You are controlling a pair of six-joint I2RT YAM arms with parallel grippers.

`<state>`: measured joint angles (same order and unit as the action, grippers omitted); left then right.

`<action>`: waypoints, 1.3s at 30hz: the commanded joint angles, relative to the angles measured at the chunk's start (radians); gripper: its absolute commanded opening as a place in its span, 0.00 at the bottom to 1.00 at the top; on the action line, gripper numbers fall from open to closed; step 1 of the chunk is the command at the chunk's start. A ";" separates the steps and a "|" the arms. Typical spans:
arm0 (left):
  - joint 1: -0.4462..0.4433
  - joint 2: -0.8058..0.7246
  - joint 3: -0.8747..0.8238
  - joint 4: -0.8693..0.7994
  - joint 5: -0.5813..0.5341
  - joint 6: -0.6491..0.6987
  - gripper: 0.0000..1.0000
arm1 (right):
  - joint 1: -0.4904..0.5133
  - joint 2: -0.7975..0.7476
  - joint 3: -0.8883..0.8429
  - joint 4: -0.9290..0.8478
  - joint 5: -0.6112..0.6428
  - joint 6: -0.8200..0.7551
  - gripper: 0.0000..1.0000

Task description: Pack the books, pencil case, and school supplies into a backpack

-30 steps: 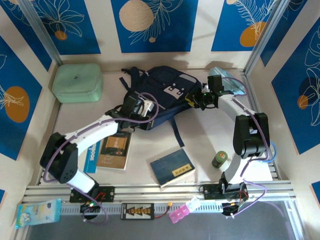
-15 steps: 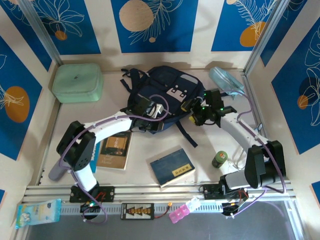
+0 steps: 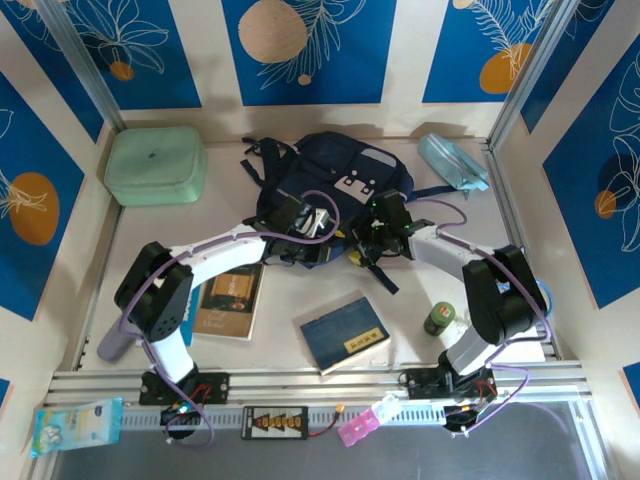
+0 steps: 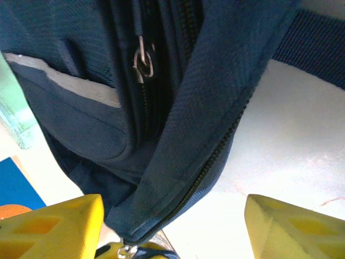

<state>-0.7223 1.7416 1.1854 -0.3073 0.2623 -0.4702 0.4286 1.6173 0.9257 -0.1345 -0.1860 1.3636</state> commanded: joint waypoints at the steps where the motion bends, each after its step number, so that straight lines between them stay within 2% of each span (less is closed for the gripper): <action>1: -0.013 -0.008 -0.001 -0.018 0.011 0.018 0.00 | 0.015 0.045 0.036 0.038 -0.030 0.043 0.68; 5: -0.012 -0.011 0.004 -0.049 -0.039 0.034 0.00 | 0.029 0.080 0.022 0.059 -0.029 0.065 0.55; 11: 0.015 -0.026 0.027 -0.146 -0.106 0.077 0.00 | 0.020 0.074 0.007 0.031 -0.007 0.016 0.18; 14: 0.053 -0.054 0.041 -0.240 -0.142 0.148 0.00 | -0.009 0.040 -0.004 -0.013 0.012 -0.026 0.10; 17: 0.106 -0.092 0.034 -0.305 -0.160 0.213 0.00 | -0.050 -0.008 -0.026 -0.042 0.030 -0.075 0.09; 24: 0.214 -0.140 -0.024 -0.269 -0.085 0.226 0.00 | -0.157 -0.071 -0.020 -0.119 0.056 -0.247 0.09; 33: 0.209 -0.114 -0.047 -0.205 0.018 0.178 0.00 | -0.247 0.023 0.095 -0.173 -0.008 -0.455 0.08; 39: 0.145 -0.120 -0.078 -0.149 0.058 0.146 0.00 | -0.281 0.075 0.167 -0.203 -0.012 -0.528 0.09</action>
<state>-0.5449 1.6207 1.1286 -0.4435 0.2813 -0.2962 0.1791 1.6821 1.0378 -0.3424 -0.2283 0.9119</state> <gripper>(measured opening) 0.045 0.091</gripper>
